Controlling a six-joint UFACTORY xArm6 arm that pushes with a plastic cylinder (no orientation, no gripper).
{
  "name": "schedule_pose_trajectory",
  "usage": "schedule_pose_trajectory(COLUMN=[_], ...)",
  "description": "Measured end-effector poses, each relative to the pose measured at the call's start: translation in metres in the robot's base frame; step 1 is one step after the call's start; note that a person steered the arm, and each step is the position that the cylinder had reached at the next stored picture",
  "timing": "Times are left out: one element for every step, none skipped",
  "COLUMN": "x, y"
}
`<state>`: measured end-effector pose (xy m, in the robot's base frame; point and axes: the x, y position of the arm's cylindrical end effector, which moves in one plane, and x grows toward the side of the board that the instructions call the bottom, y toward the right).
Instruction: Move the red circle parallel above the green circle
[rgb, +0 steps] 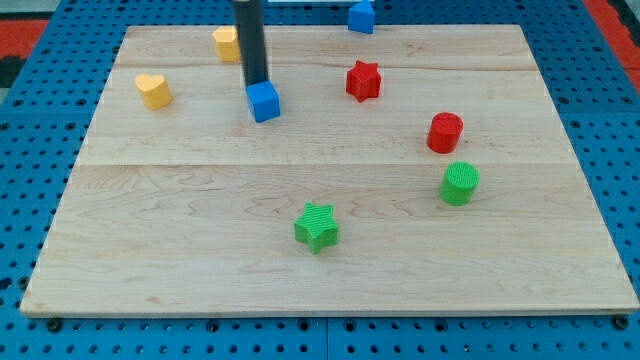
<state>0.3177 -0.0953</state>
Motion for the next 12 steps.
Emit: schedule_pose_trajectory(x=[-0.022,-0.023,0.006,0.006,0.012,0.01,-0.01,0.006,0.086,0.095,0.102,0.113], y=[0.018,0.093,0.068,0.027,0.088,0.134,0.168,0.187,0.19,0.196,0.218,0.254])
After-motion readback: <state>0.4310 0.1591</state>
